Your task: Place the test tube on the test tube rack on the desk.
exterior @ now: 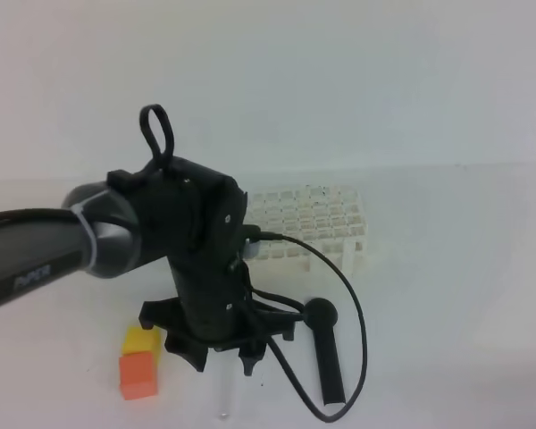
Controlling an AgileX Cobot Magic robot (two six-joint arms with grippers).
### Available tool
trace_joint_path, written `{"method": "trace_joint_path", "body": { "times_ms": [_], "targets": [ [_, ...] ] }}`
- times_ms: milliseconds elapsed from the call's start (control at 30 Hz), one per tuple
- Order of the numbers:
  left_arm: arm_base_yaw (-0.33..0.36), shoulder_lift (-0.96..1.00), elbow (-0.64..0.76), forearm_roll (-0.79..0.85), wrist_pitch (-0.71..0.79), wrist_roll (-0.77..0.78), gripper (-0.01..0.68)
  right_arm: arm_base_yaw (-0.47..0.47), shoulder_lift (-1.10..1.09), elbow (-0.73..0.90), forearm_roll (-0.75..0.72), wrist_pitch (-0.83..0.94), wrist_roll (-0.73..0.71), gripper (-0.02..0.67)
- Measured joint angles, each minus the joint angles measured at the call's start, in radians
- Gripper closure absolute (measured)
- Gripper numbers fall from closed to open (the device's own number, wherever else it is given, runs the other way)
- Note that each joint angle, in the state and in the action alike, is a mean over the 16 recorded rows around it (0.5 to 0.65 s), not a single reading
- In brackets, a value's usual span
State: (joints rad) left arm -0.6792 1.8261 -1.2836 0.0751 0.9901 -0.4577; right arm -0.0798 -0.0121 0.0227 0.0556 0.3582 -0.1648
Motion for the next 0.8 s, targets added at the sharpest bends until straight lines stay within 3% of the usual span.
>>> {"method": "trace_joint_path", "body": {
  "times_ms": [233,800],
  "targets": [
    [0.0,0.087,-0.014,-0.002,-0.02,-0.002,0.264,0.0,0.0,0.0,0.0,0.0,0.0,0.65],
    [0.0,0.164,-0.014,-0.002,-0.047,-0.001,0.331,0.0,0.0,0.0,0.0,0.0,0.0,0.65]
  ]
}}
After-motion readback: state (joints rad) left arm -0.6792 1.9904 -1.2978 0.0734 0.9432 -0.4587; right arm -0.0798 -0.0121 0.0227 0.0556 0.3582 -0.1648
